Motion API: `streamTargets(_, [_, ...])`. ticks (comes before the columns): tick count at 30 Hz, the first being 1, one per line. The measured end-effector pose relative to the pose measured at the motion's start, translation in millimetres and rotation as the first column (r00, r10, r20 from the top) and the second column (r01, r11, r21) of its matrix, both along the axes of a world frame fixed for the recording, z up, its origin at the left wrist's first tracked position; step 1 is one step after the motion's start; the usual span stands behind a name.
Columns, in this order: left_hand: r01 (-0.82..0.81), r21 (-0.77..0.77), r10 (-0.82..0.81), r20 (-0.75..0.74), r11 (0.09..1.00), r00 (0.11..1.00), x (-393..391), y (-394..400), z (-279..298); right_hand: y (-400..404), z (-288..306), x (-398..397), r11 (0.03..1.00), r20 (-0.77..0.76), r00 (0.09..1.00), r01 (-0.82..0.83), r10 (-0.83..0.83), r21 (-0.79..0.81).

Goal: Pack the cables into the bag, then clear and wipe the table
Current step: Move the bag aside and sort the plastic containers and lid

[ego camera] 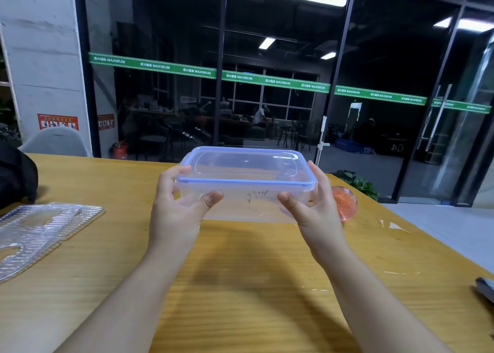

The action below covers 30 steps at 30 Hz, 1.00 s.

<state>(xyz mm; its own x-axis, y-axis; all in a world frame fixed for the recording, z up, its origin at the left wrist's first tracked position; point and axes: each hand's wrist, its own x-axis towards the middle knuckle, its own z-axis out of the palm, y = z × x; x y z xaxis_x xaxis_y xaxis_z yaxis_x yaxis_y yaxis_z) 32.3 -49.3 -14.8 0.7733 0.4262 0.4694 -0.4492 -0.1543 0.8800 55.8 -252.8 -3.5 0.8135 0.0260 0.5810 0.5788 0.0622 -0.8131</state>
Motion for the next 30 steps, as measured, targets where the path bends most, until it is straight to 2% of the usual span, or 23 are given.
streamTargets(2, [0.05,-0.045,-0.051,-0.016,0.998,0.999,-0.7,-2.1,-0.7,-2.9,-1.6,1.8,0.999,-0.026,0.999,-0.025,0.025,-0.019])
streamTargets(4, [0.112,-0.151,-0.12,-0.045,0.982,0.992,-1.0,-4.5,-0.7,-3.2,-3.2,3.4,0.998,-0.083,0.995,-0.063,0.061,-0.023])
streamTargets(8, [0.08,-0.289,-0.107,-0.08,0.954,0.991,3.9,-1.5,-1.1,0.9,-6.2,7.5,0.984,-0.25,0.952,-0.16,0.174,0.077])
streamTargets(10, [0.096,-0.349,-0.126,-0.064,0.932,0.99,6.8,0.8,-1.8,1.7,-7.0,8.2,0.982,-0.312,0.932,-0.157,0.182,0.103])
streamTargets(16, [0.161,-0.364,-0.222,-0.13,0.917,0.966,6.1,1.3,-1.6,-0.4,-10.9,10.1,0.994,-0.344,0.933,-0.085,0.102,0.064])
streamTargets(30, [0.052,-0.377,-0.108,-0.132,0.925,0.985,-1.9,-1.2,2.2,7.6,-8.6,7.1,0.996,-0.353,0.935,0.014,0.017,0.086])
